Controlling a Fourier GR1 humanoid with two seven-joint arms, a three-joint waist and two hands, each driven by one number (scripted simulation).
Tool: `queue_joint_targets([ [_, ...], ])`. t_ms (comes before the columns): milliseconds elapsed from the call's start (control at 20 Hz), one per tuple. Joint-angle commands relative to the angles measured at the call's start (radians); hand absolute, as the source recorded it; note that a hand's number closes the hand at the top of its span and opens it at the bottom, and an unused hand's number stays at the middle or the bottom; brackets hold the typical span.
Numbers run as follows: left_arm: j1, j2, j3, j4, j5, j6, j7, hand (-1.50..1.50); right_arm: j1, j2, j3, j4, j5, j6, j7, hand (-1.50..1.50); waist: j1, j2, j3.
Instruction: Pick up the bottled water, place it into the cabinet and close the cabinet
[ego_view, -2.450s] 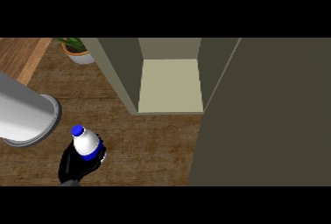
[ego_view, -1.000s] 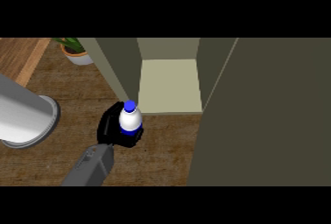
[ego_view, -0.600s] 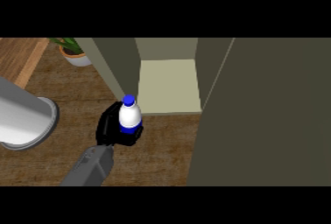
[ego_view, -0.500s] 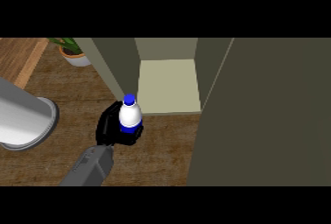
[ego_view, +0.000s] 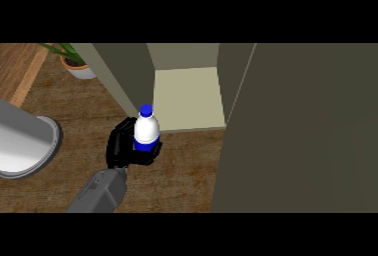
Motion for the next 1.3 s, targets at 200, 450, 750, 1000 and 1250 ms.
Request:
queue_joint_targets([
  [200,-0.27,-0.095,-0.066,-0.055,-0.036,0.202,0.105,1.5,-0.004,-0.045,-0.081,0.014,-0.12,0.049,-0.002,-1.5,-0.066,0.005,-0.007],
  [450,-0.272,-0.095,-0.087,-0.05,-0.055,0.283,0.126,1.5,-0.031,-0.058,-0.083,0.035,-0.159,0.065,-0.001,-1.5,-0.073,0.015,-0.008],
  [750,-0.25,-0.094,-0.097,-0.032,-0.059,0.357,0.128,1.5,-0.051,-0.084,-0.121,0.087,-0.205,0.078,0.003,-1.5,-0.082,0.027,-0.009],
  [1000,-0.244,-0.069,-0.093,-0.019,-0.068,0.434,0.123,1.5,-0.045,-0.097,-0.137,0.088,-0.238,0.103,0.0,-1.5,-0.1,0.028,-0.01],
  [1250,-0.227,-0.048,-0.087,-0.016,-0.055,0.439,0.102,1.5,-0.071,-0.114,-0.142,0.104,-0.264,0.114,0.002,-1.5,-0.103,0.036,-0.012],
])
